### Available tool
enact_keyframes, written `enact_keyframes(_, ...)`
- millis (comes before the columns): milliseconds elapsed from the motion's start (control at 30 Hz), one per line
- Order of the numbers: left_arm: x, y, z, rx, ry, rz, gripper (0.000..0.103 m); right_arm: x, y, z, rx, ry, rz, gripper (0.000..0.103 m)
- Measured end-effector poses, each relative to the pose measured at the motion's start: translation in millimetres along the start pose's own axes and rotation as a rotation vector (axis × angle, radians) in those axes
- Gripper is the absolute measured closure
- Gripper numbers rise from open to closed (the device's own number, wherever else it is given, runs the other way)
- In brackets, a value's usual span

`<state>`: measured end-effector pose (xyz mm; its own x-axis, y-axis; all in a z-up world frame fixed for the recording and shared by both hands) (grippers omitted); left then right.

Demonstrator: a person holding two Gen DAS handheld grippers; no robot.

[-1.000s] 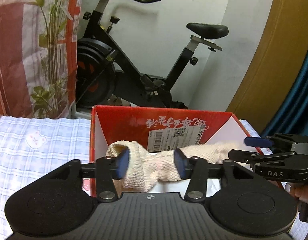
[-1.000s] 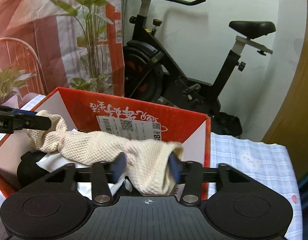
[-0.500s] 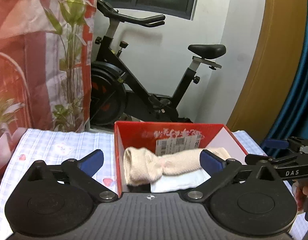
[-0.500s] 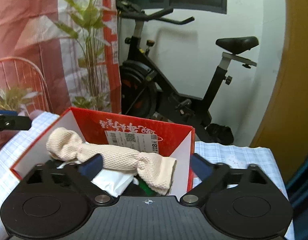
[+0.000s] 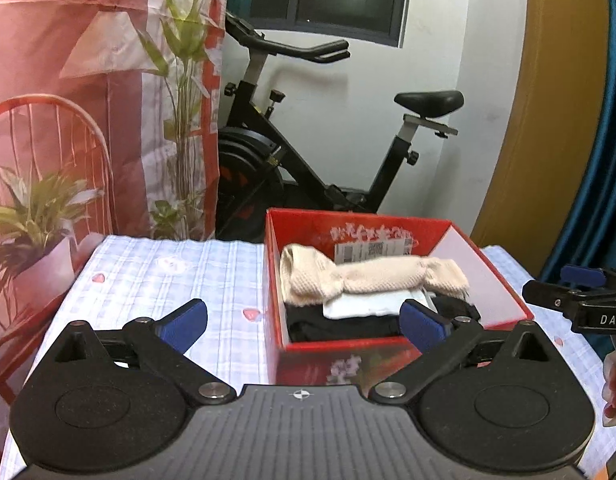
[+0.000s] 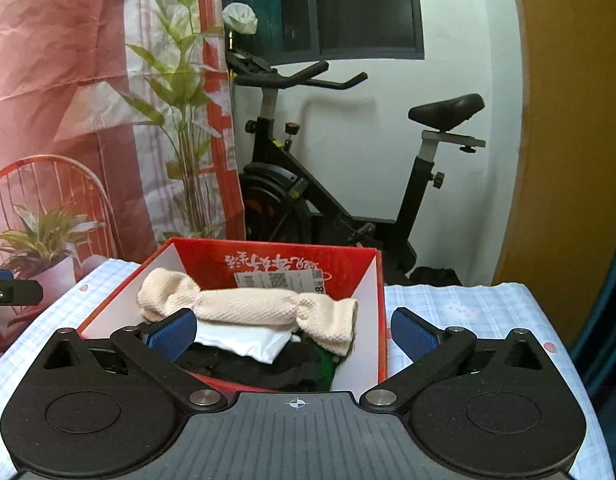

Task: Organize soft objects
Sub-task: 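Move the right tool to the pink waffle towel and close on it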

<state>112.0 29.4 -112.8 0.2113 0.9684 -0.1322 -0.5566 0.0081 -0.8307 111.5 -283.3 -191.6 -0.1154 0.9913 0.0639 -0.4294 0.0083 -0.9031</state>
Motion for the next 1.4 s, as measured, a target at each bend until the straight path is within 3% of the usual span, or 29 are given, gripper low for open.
enact_keyframes(600,4,58,-35,0.119,-0.025,-0.023,0.0,-6,57,-2,0.052,0.031,-0.005,0.0)
enact_keyframes(800,16,83,-61,0.193,-0.031,-0.004,0.001,-6,90,-22,0.133,0.007,-0.003,0.004)
enact_keyframes(1033,22,106,-86,0.262,-0.03,0.004,0.013,-6,126,-47,0.214,-0.014,-0.083,0.02)
enact_keyframes(1200,21,116,-95,0.291,0.0,0.026,0.022,0,141,-61,0.252,-0.025,-0.143,0.02)
enact_keyframes(1400,12,122,-94,0.277,-0.012,0.0,0.028,13,149,-68,0.273,-0.041,-0.141,0.02)
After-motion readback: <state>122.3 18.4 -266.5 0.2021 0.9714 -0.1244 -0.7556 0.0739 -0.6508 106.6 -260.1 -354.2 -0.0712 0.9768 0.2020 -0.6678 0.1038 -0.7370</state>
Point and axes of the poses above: each gripper's, at about its wrist camera, not at the fingertips, and z roughly against the way its jaws point, x to its left, y to its underside, the point moved 1 cm from there along -z, roughly the way its jaws point, and after that the axes turned 4 degrees about z, right-handed, at the moved point
